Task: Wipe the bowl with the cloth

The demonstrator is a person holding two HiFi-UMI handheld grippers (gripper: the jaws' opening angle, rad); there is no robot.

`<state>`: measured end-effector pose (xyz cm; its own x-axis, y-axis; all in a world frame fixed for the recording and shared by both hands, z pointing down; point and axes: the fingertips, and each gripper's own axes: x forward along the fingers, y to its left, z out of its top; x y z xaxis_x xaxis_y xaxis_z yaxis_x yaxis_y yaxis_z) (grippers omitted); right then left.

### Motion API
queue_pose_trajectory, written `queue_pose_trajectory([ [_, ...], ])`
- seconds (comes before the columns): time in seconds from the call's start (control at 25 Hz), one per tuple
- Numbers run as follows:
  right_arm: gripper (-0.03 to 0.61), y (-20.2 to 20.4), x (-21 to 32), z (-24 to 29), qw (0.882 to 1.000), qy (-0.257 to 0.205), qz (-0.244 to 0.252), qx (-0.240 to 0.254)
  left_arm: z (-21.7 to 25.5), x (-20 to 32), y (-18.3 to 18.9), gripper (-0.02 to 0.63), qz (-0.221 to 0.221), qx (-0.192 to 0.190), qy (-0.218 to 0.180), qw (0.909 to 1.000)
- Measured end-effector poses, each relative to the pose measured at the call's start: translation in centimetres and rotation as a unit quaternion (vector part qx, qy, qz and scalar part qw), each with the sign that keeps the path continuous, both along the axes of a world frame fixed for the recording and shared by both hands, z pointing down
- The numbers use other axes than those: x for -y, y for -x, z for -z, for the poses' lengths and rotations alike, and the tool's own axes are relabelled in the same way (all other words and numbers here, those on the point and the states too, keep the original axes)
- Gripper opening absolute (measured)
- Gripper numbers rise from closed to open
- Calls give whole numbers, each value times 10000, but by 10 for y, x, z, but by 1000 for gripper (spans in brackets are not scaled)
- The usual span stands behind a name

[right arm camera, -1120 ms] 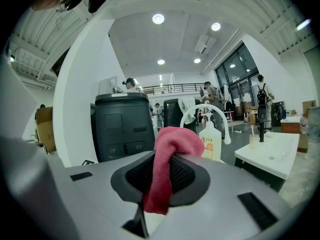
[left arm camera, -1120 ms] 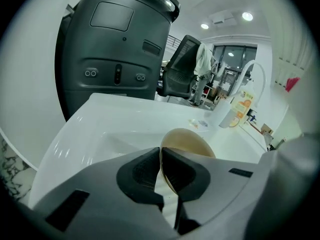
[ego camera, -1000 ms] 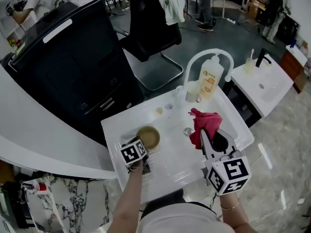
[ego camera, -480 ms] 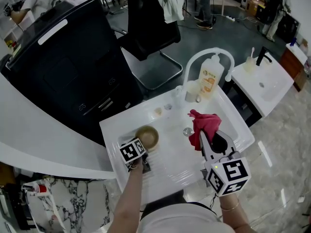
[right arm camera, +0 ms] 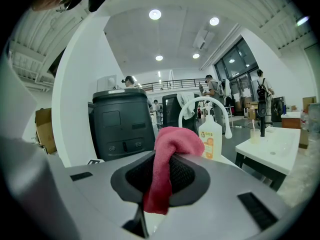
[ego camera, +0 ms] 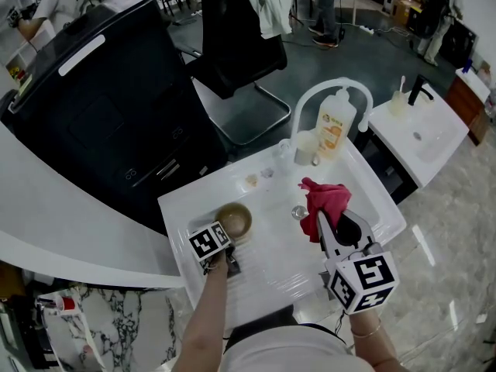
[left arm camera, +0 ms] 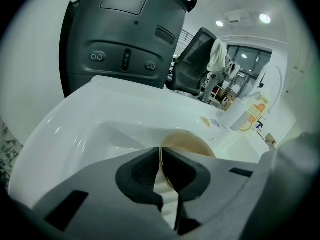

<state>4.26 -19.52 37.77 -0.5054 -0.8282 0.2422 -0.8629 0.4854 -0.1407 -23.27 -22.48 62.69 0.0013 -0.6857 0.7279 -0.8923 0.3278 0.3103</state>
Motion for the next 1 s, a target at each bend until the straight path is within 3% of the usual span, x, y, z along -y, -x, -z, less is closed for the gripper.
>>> queue_pose_trajectory([
  [0.44, 64, -1, -3, 4, 10000, -47, 41, 78, 16, -3, 5, 75, 128, -87, -257, 9996],
  [1.0, 64, -5, -23, 15, 9995, -170, 147, 202, 105, -15, -6, 74, -262, 422, -1350, 9896],
])
